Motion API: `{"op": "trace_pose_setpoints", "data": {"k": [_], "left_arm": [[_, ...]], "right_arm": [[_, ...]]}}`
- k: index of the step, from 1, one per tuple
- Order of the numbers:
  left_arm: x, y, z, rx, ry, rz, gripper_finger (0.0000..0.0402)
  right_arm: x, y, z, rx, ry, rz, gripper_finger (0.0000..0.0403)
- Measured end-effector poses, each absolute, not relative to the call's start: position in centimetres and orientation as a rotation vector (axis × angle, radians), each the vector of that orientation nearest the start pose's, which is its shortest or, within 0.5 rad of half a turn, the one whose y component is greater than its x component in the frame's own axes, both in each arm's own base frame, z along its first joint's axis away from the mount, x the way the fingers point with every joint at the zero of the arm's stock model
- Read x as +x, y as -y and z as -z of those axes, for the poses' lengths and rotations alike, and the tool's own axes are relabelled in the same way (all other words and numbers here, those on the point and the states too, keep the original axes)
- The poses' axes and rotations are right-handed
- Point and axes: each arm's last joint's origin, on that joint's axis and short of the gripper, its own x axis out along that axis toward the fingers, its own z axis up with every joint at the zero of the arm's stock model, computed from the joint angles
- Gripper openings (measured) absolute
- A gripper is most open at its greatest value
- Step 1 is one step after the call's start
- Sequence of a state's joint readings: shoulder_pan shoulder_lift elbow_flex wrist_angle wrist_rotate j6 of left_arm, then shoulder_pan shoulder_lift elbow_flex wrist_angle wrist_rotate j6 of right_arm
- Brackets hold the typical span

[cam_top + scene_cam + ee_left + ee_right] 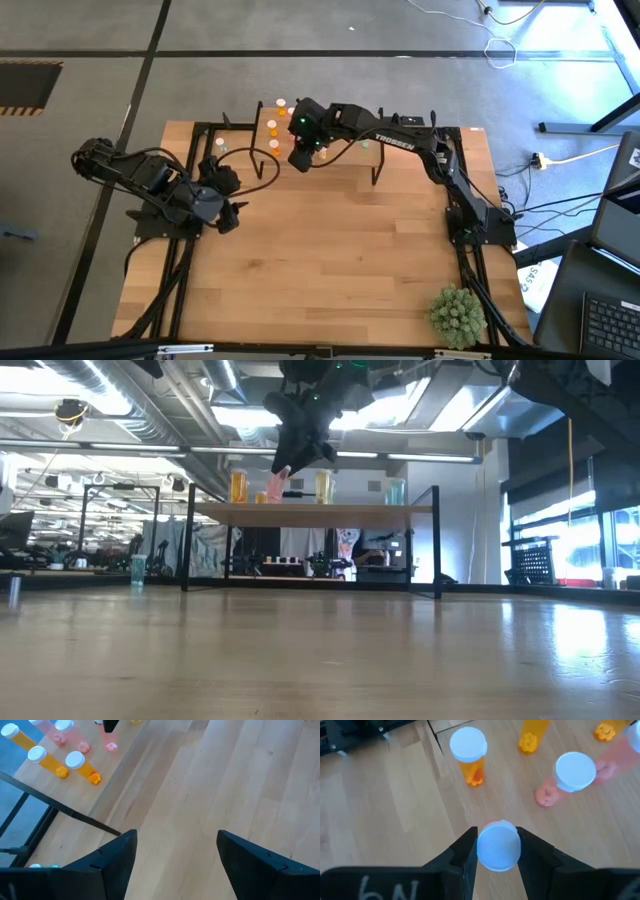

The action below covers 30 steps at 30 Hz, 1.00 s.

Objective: Pick and place medicine bottles onto shelf by color
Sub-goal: Put the pink pill bottle on the shelf aligned with the other pink pill bottles

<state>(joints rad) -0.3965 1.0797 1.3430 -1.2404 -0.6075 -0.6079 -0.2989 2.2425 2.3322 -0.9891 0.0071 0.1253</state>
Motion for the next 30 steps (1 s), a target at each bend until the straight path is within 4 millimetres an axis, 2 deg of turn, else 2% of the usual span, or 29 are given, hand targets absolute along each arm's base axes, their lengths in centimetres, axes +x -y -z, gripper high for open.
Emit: {"op": "trace_pose_setpoints", "data": {"k": [8, 14, 30], "left_arm": [[16.09, 4.95, -38.22, -0.098, -0.753, -0.438, 0.0269], [16.1, 4.96, -38.21, -0.101, -0.755, -0.434, 0.0269], [16.1, 5.02, -38.18, -0.12, -0.764, -0.421, 0.0269]], "right_arm": [[46.1, 14.49, -31.63, 0.244, -0.873, 0.343, 0.0119], [46.42, 14.64, -30.75, 0.247, -0.896, 0.347, 0.0119], [46.43, 14.64, -30.65, 0.254, -0.901, 0.349, 0.012]]}}
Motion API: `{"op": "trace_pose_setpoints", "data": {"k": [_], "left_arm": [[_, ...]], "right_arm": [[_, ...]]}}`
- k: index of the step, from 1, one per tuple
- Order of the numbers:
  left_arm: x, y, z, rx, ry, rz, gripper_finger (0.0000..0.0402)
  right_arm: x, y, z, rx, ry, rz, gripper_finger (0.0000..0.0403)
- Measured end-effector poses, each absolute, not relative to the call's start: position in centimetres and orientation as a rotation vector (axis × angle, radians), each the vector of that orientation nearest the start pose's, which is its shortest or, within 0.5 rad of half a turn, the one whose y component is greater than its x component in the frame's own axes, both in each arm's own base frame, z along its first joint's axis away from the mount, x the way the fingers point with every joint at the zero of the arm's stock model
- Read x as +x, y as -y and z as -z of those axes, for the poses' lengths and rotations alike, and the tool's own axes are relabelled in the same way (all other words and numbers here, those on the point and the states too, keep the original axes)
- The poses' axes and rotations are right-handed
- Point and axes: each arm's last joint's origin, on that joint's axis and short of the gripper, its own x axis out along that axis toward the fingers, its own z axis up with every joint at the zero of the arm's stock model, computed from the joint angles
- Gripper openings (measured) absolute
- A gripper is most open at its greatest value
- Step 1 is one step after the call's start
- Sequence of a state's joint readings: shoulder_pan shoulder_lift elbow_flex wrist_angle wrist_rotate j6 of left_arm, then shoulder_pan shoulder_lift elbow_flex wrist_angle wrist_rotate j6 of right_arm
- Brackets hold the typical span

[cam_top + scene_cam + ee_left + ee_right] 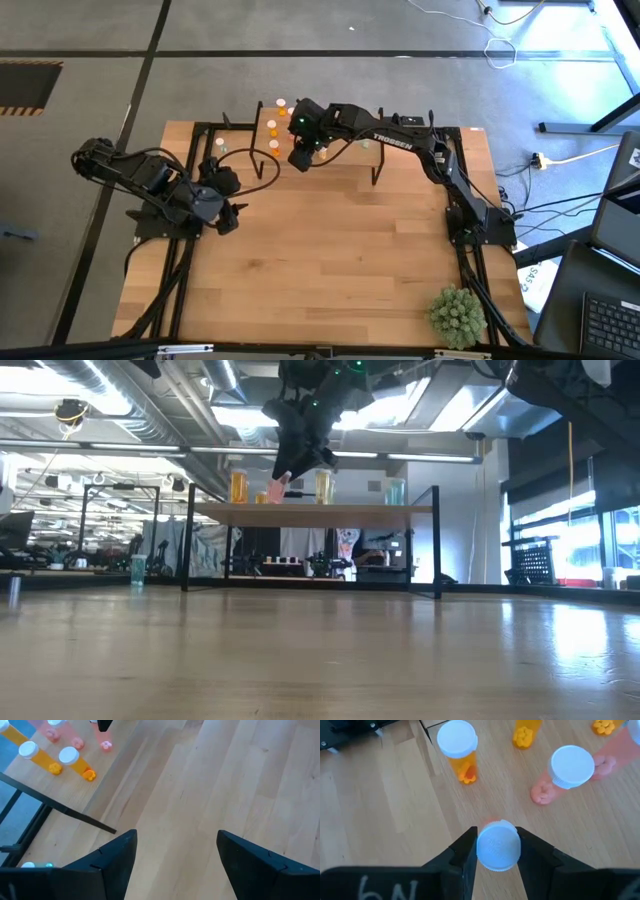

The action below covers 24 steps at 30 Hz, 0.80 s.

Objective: Pick and place medicine bottles onto shelf by color
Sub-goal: Put the pink pill bottle on the shelf aligned with the other pink pill bottles, then put the blue pill bottle on the shelf aligned with the other blue pill bottles

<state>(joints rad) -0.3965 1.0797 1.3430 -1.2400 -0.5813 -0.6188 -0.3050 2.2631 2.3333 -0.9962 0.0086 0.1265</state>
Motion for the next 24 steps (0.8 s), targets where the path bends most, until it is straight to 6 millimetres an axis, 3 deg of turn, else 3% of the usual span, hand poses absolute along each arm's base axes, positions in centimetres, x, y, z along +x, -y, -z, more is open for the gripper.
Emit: {"op": "trace_pose_setpoints", "data": {"k": [11, 24], "left_arm": [[16.1, 5.02, -38.18, -0.12, -0.764, -0.421, 0.0269], [16.21, 4.97, -38.66, -0.113, -0.699, -0.428, 0.0269]], "right_arm": [[46.71, 14.69, -30.42, 0.25, -0.889, 0.344, 0.0154], [46.69, 14.7, -31.22, 0.245, -0.862, 0.344, 0.0157]]}}
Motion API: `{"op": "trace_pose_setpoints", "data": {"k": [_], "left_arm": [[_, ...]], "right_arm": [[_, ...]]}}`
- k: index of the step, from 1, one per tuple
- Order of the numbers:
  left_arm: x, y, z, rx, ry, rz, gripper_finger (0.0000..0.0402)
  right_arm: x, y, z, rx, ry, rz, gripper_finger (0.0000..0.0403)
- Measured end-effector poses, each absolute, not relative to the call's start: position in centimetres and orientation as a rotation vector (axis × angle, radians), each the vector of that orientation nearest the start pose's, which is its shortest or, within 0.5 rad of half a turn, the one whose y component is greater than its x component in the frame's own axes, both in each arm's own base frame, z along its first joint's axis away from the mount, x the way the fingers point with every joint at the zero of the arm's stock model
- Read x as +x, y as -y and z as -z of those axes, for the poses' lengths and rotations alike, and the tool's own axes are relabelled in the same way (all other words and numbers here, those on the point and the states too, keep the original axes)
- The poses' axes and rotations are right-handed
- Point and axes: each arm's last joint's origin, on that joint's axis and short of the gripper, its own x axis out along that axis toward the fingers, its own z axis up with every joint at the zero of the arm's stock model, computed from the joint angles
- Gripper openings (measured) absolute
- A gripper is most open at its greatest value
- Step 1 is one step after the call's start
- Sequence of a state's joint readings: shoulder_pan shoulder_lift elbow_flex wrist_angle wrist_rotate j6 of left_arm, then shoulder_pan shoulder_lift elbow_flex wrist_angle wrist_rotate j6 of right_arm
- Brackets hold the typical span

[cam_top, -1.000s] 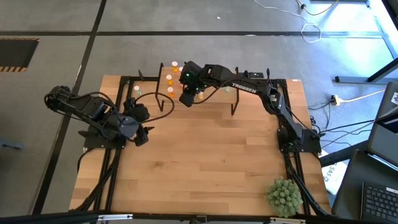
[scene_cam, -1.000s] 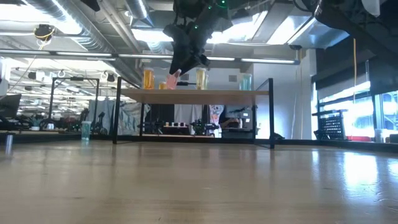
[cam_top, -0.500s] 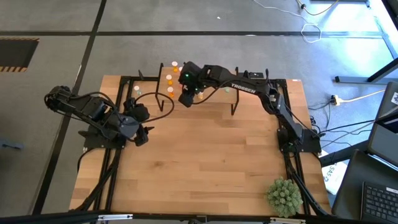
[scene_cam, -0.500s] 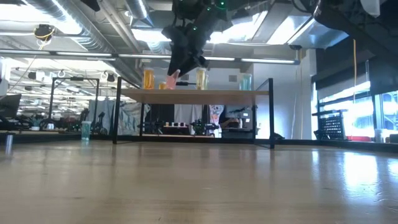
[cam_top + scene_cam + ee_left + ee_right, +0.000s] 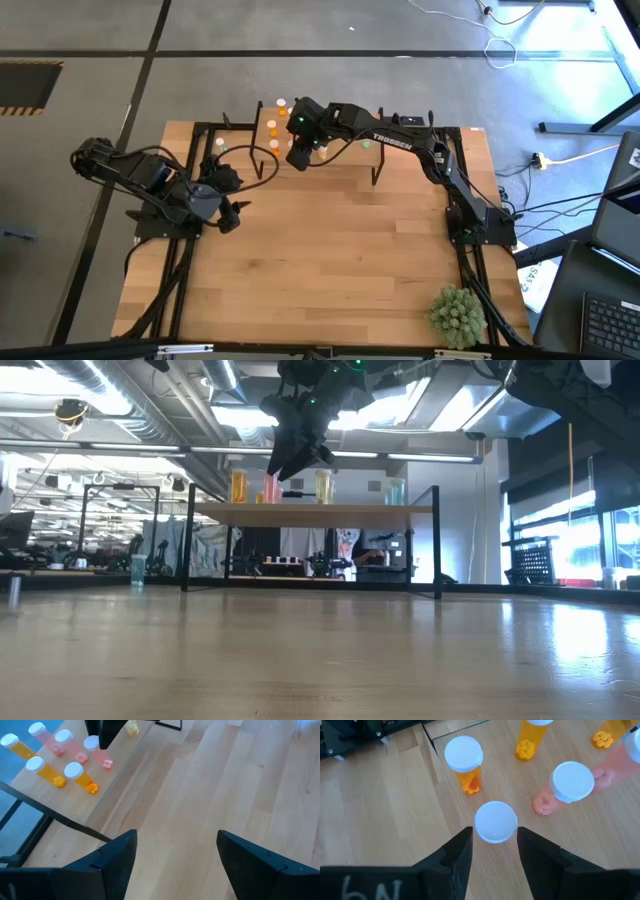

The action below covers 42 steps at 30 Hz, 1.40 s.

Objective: Pick and place medicine bottles onto shelf by color
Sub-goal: Put the blue pill bottle on the shelf aligned with the other blue pill bottles

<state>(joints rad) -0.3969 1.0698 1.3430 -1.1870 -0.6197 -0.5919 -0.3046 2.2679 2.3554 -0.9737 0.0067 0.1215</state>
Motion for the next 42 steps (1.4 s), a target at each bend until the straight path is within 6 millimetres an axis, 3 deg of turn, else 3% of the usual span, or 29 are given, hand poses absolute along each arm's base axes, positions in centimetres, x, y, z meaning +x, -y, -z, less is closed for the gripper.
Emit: {"op": "trace_pose_setpoints", "data": {"k": [12, 21, 27, 31, 37, 42], "left_arm": [[15.9, 4.7, -38.9, -0.11, -0.669, -0.467, 0.0269], [13.6, 2.3, -40.1, -0.201, -0.559, -0.597, 0.0269], [11.6, -0.1, -39.9, -0.251, -0.606, -0.738, 0.0269], [10.8, -1.4, -39.4, -0.374, -0.649, -0.875, 0.0269], [10.7, -3.5, -39.1, -0.526, -0.613, -1.098, 0.0269], [10.9, -5.4, -38.7, -0.624, -0.667, -1.172, 0.0269]], "right_arm": [[45.9, 14.5, -32.0, 0.252, -0.886, 0.347, 0.0158], [42.9, 13.2, -37.5, 0.228, -0.782, 0.338, 0.0158], [39.9, 10.5, -42.2, 0.129, -0.7, 0.271, 0.0158], [37.6, 8.7, -45.1, 0.087, -0.637, 0.234, 0.0158], [35.3, 6.7, -47.4, 0.046, -0.591, 0.187, 0.0158], [34.3, 5.3, -48.2, 0.024, -0.584, 0.152, 0.0158]]}}
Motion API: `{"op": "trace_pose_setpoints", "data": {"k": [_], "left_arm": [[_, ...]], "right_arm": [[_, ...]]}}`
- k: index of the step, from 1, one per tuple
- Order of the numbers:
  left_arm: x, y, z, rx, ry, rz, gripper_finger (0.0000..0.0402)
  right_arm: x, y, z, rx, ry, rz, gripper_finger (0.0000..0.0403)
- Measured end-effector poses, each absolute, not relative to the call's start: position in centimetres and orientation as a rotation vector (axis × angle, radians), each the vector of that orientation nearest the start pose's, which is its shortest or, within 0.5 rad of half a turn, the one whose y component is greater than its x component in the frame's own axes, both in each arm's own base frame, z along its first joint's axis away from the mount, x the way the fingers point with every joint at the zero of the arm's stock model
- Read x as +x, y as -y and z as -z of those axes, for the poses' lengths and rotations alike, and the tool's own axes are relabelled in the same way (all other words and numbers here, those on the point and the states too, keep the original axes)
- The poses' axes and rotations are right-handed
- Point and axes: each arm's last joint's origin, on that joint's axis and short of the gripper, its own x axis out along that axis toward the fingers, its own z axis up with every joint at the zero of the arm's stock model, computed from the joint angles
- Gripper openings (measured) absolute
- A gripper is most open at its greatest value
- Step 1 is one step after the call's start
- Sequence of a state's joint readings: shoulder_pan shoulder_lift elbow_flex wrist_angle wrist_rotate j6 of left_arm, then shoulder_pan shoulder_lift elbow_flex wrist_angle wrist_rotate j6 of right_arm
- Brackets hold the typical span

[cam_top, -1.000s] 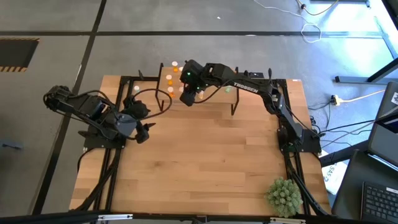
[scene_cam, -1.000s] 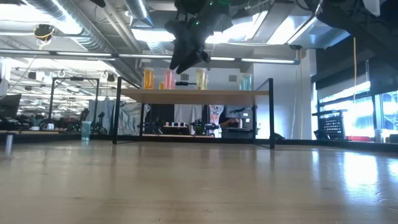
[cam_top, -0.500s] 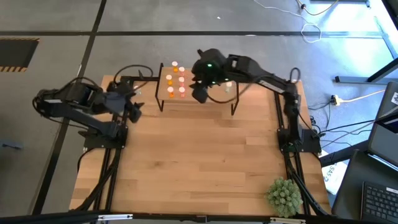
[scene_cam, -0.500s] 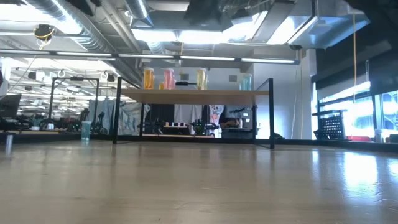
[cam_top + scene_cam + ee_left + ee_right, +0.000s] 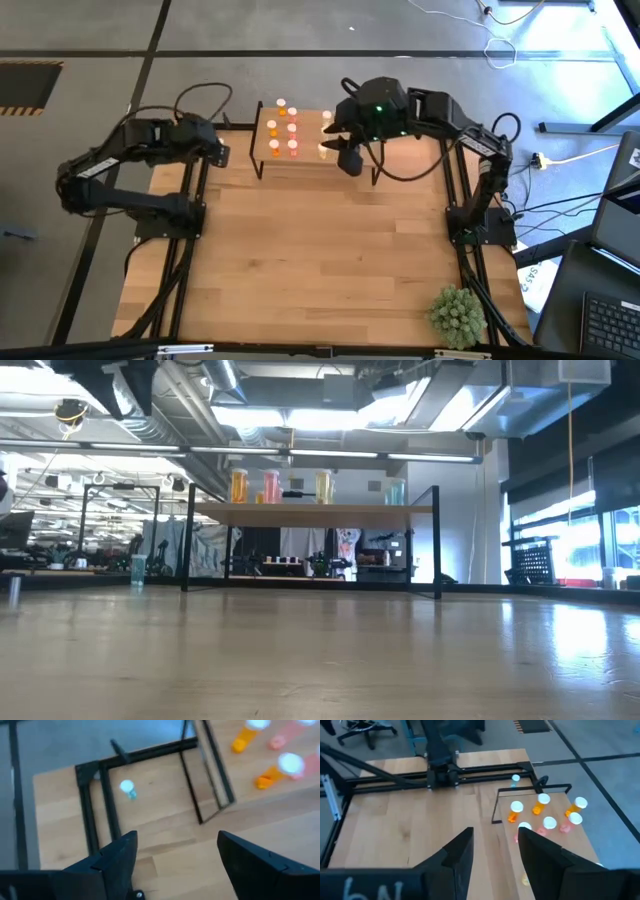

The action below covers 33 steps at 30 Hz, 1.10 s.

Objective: Pick and place medicine bottles onto shelf by color
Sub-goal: Put the blue pill bottle on the shelf aligned with the other blue pill bottles

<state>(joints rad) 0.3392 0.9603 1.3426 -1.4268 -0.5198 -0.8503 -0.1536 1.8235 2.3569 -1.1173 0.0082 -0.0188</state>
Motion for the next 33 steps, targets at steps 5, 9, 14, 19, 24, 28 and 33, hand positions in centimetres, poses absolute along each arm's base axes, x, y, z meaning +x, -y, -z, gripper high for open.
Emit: {"op": "trace_pose_setpoints", "data": {"k": [5, 9, 14, 19, 24, 28, 33], "left_arm": [[11.0, -7.6, -38.0, -0.66, -0.777, -1.206, 0.0269], [11.5, -9.9, -37.3, -0.695, -0.862, -1.225, 0.0269], [12.1, -13.3, -36.0, -0.771, -0.932, -1.259, 0.0269], [12.0, -16.9, -34.0, -0.885, -1.033, -1.236, 0.0269], [11.9, -19.6, -32.1, -0.883, -1.173, -1.172, 0.0269], [12.3, -20.7, -31.1, -0.816, -1.272, -1.15, 0.0269], [12.9, -21.8, -30.1, -0.783, -1.301, -1.15, 0.0269]], "right_arm": [[33.7, 4.0, -48.4, -0.005, -0.606, 0.109, 0.0158], [33.5, 2.9, -48.5, -0.033, -0.615, 0.071, 0.0158], [33.3, 1.8, -48.5, -0.044, -0.623, 0.04, 0.0158], [33.2, 1.2, -48.3, -0.051, -0.653, 0.02, 0.0158], [32.6, 0.6, -48.5, -0.055, -0.655, 0.003, 0.0158], [32.4, 0.1, -48.7, -0.057, -0.649, -0.009, 0.0158], [32.3, 0.1, -48.9, -0.044, -0.639, -0.005, 0.0158]]}}
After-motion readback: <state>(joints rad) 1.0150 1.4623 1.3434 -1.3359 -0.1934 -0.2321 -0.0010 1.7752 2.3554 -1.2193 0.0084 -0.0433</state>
